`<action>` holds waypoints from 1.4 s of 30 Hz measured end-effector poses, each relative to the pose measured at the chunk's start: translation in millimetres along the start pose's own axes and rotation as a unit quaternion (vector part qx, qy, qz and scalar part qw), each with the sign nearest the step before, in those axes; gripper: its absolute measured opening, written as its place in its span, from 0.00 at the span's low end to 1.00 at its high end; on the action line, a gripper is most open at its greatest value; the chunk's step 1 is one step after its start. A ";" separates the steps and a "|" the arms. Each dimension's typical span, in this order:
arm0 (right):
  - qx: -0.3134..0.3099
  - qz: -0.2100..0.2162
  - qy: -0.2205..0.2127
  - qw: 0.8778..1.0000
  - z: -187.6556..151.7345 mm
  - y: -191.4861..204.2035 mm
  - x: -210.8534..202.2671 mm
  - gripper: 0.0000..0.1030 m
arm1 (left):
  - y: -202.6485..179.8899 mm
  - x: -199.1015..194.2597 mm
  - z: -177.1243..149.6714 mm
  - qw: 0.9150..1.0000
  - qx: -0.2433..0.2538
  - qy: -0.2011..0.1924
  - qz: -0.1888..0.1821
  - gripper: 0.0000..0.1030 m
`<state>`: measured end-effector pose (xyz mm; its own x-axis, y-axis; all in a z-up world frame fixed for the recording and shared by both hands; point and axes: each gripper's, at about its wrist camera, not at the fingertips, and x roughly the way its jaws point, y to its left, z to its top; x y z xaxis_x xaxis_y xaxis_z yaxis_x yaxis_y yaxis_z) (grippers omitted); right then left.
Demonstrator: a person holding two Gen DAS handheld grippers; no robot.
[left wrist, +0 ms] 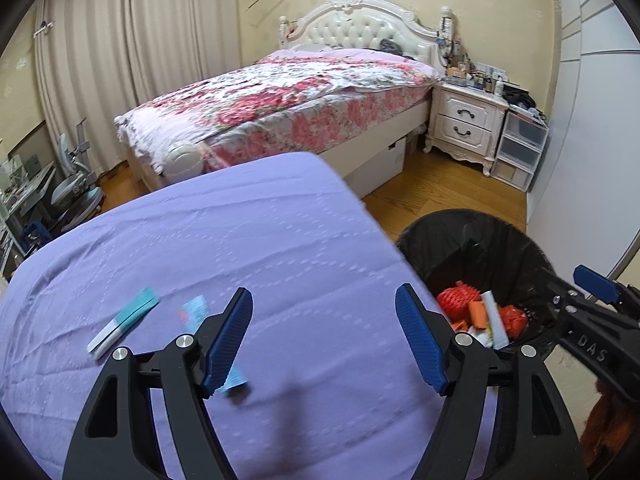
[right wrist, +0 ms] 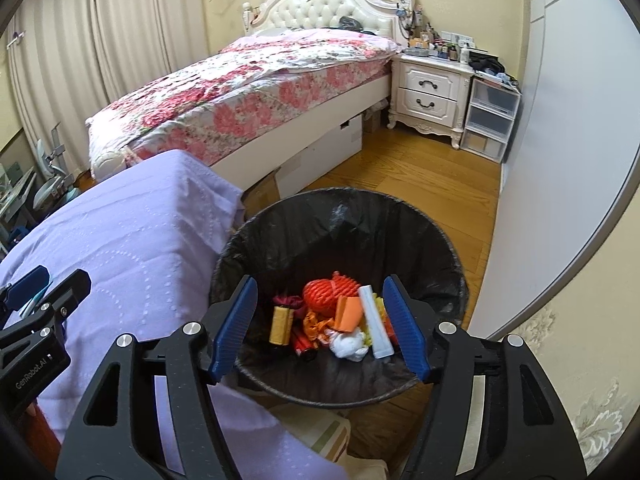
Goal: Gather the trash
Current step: 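Move both open tools back over the teal tube and blue packet, then grasp the white-and-teal tube with the left tool while the right tool grasps the blue packet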
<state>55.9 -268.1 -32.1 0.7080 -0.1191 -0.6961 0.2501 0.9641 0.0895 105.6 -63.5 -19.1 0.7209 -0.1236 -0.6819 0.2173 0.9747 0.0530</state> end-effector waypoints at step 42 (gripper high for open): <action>-0.175 0.127 0.049 0.975 -39.6 198.4 0.5 0.62 | 151.7 27.1 -37.2 0.996 -0.043 0.068 0.048 0.18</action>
<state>79.8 -67.5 -42.9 0.6470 0.1409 -0.7494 -0.1787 0.9834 0.0306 133.6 87.9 -56.6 0.6390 -0.0092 -0.7691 0.0906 0.9939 0.0634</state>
